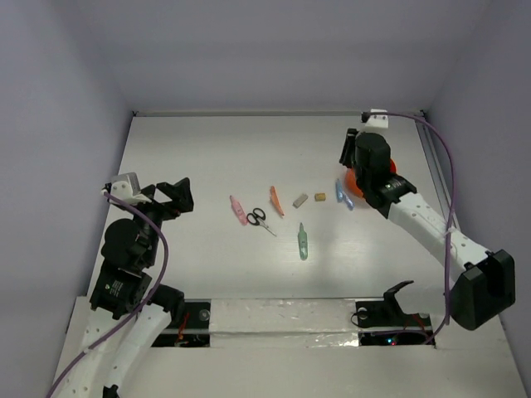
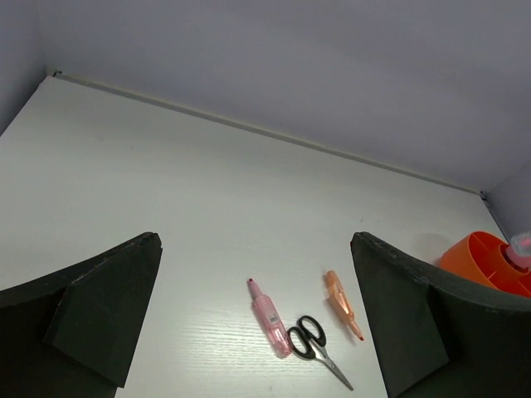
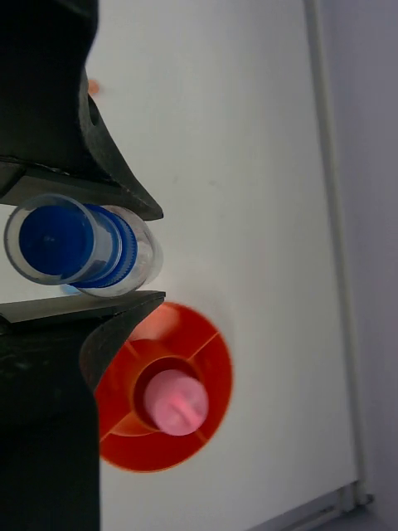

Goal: Sort the stationery into containers
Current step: Place the stationery in the storage box, then place the scissors at the center of the board.

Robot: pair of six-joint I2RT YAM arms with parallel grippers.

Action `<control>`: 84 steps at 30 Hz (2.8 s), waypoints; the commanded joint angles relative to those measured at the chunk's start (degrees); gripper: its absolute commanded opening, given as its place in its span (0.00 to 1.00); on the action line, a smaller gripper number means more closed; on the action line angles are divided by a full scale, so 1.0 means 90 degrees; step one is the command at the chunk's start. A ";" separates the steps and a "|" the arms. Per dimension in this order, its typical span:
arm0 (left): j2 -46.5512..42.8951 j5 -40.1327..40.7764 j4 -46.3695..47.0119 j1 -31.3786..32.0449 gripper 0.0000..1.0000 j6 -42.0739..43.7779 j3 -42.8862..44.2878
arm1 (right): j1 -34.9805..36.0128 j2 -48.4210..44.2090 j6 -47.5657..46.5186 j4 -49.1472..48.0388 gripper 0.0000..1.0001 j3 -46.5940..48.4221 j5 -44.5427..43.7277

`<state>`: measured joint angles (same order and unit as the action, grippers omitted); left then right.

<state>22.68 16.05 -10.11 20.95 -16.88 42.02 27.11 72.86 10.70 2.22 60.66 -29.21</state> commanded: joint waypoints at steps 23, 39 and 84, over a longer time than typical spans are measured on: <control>0.0117 -0.0133 0.0274 0.0123 0.99 0.0001 0.0019 | -0.1977 -0.0157 0.0794 -0.0031 0.10 -0.1311 0.0092; 0.0146 -0.0192 0.0303 0.0182 0.99 0.0021 0.0009 | -0.2456 0.0283 0.0940 -0.0325 0.53 -0.1350 0.0325; 0.0146 -0.0299 0.0342 0.0123 0.99 0.0040 -0.0011 | 0.2240 0.4052 -0.0388 0.1550 0.16 0.2360 0.3519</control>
<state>23.88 13.87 -9.61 22.13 -16.82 42.02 44.99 105.38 9.28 12.80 78.30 -0.43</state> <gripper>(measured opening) 0.990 0.169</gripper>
